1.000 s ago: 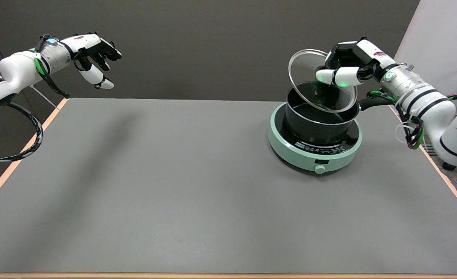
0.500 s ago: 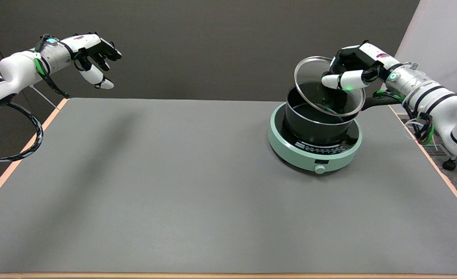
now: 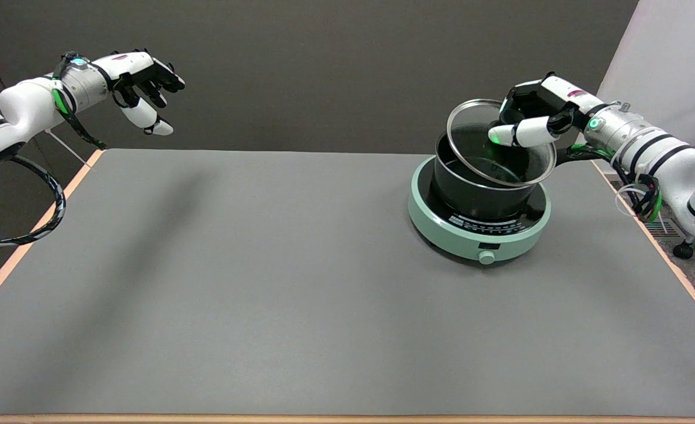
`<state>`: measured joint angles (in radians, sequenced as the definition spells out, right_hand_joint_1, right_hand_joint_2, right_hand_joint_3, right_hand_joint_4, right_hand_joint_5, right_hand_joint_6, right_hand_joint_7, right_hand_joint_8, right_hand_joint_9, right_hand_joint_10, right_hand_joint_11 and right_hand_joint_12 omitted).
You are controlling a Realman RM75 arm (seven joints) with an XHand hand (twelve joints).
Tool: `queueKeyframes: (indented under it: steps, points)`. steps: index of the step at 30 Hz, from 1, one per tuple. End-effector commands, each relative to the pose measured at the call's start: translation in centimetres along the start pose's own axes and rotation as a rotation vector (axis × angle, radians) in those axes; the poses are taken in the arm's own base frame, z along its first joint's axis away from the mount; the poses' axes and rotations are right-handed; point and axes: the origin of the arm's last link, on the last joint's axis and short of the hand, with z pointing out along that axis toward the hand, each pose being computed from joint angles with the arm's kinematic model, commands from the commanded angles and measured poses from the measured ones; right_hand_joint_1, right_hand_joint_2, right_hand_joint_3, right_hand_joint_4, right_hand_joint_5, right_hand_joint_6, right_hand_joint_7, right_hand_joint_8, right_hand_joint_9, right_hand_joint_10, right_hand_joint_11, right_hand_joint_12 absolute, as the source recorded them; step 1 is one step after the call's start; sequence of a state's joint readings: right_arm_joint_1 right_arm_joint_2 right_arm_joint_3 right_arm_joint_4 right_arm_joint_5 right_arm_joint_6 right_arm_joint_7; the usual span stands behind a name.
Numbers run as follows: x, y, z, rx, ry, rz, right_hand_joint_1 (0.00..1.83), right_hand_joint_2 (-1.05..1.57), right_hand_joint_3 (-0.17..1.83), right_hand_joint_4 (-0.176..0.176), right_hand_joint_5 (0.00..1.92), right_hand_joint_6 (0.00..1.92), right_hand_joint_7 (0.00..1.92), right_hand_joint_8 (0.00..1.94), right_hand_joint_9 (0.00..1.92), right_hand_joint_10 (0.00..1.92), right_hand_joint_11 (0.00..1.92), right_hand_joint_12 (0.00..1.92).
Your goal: Place the pot lid onto the pot.
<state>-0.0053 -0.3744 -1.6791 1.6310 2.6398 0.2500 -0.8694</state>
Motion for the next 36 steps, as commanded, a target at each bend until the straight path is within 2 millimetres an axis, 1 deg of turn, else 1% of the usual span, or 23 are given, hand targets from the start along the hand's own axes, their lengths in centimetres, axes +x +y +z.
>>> queueKeyframes:
  steps: [1, 9, 12, 15, 17, 20, 23, 30, 36]
  points:
    - [-1.0, 0.0, -0.1, -0.001, -0.046, -0.022, 1.18, 0.99, 0.66, -0.176, 0.56, 1.55, 0.81, 1.71, 0.85, 1.92, 0.75, 1.92]
    - [-0.3, -0.6, 0.2, 0.013, -0.023, -0.020, 1.18, 0.99, 0.66, -0.176, 0.56, 1.55, 0.81, 1.71, 0.85, 1.92, 0.76, 1.92]
    - [0.2, -1.1, 0.4, 0.027, -0.009, -0.018, 1.18, 1.00, 0.65, -0.176, 0.56, 1.55, 0.81, 1.71, 0.85, 1.92, 0.76, 1.92]
    - [0.7, -2.2, 0.7, 0.054, 0.003, -0.018, 1.18, 1.00, 0.65, -0.176, 0.56, 1.55, 0.81, 1.71, 0.85, 1.92, 0.76, 1.92]
    - [0.7, -3.0, 1.0, 0.077, -0.002, -0.026, 1.18, 1.00, 0.65, -0.176, 0.56, 1.55, 0.81, 1.71, 0.85, 1.92, 0.76, 1.92]
    - [0.2, -3.7, 1.3, 0.097, -0.018, -0.027, 1.18, 1.00, 0.65, -0.176, 0.56, 1.55, 0.81, 1.71, 0.85, 1.92, 0.76, 1.92]
    - [-0.2, -4.0, 1.5, 0.105, -0.031, -0.033, 1.18, 1.00, 0.65, -0.176, 0.56, 1.55, 0.81, 1.71, 0.85, 1.92, 0.76, 1.92]
    - [-1.2, -3.9, 1.3, 0.100, -0.061, -0.035, 1.18, 1.00, 0.65, -0.176, 0.56, 1.55, 0.81, 1.71, 0.85, 1.92, 0.77, 1.92]
    - [-1.6, -3.5, 1.3, 0.087, -0.074, -0.019, 1.18, 0.99, 0.66, -0.176, 0.56, 1.55, 0.81, 1.71, 0.86, 1.92, 0.78, 1.92]
